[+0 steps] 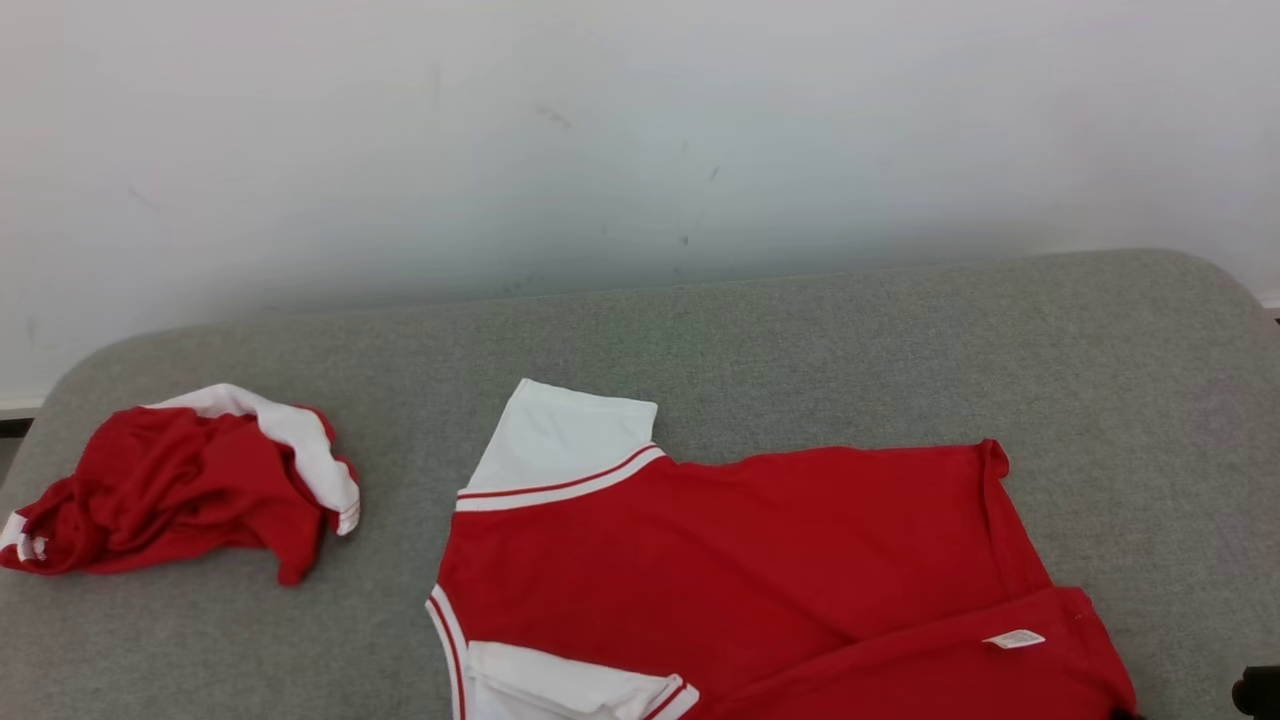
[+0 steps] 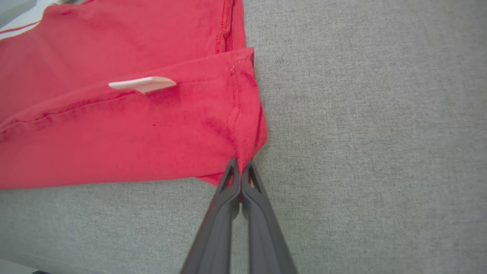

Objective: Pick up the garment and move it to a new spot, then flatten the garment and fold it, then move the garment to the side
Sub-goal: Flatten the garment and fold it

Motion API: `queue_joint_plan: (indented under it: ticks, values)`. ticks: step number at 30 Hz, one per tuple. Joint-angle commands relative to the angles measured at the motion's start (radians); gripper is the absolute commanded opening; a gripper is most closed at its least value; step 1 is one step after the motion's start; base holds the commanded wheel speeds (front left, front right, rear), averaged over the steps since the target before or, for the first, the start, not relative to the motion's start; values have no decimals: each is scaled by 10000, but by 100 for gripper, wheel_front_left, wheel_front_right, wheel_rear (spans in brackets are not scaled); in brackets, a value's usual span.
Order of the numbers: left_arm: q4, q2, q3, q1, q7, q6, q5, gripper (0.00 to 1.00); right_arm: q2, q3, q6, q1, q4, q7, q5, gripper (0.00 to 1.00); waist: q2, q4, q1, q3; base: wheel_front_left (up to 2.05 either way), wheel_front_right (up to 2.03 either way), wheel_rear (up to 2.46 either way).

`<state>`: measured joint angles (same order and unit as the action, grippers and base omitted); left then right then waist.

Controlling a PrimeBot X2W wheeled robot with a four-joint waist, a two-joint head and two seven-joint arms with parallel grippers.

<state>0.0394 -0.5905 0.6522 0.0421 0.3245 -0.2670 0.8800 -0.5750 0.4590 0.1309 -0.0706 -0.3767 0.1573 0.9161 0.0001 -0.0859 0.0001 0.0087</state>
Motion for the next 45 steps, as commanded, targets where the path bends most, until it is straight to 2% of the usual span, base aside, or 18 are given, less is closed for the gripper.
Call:
queue_joint_plan:
  ticks: [1, 8, 15, 18, 22, 25, 30, 38, 45]
  values:
    - [18, -104, -19, 89, 32, -60, -27, 99, 22, -30, -5, 147, -62, 80, 79, 100, -1, 0, -1, -8, 0, 0, 0]
    - [-73, -218, -117, -110, -12, -72, -100, 100, 158, -206, -5, 297, -5, 596, 193, 100, -1, -28, -1, -59, 0, 0, 0]
    - [290, -568, -610, -921, -644, -50, -586, 100, 126, -1303, -5, 95, 634, 115, -200, 100, -1, -61, -1, -20, 0, 0, 0]
    - [405, -699, -809, -1629, -827, 8, -947, 100, 407, -1908, -4, -233, 856, -170, -588, 100, -1, -112, -1, 110, 0, 0, 0]
    - [314, -516, -1016, -2858, -1008, 215, -1214, 100, 1108, -2519, -4, -913, 1007, -366, -1238, 100, -1, -195, -1, 522, 0, 0, 0]
    - [-195, -330, -1004, -3952, -802, 613, -1247, 100, 1592, -2760, -4, -1596, 860, -274, -1662, 100, -1, -247, -1, 931, 0, 0, 0]
    - [-1816, 94, -713, -5882, -112, 1637, -1104, 100, 2087, -2766, -4, -2863, 360, 66, -2079, 100, -1, -338, -1, 1656, 0, 0, 0]
    - [-4648, 846, -296, -8676, 922, 3137, -941, 100, 2291, -2072, -4, -4756, -704, 904, -1815, 100, -1, -639, -1, 2597, 0, 0, 0]
    - [-6428, 1187, 244, -10591, 1888, 3799, -1003, 100, 2330, -938, -4, -6132, -1413, 1512, -1366, 100, -1, -903, -1, 3479, 0, 0, 0]
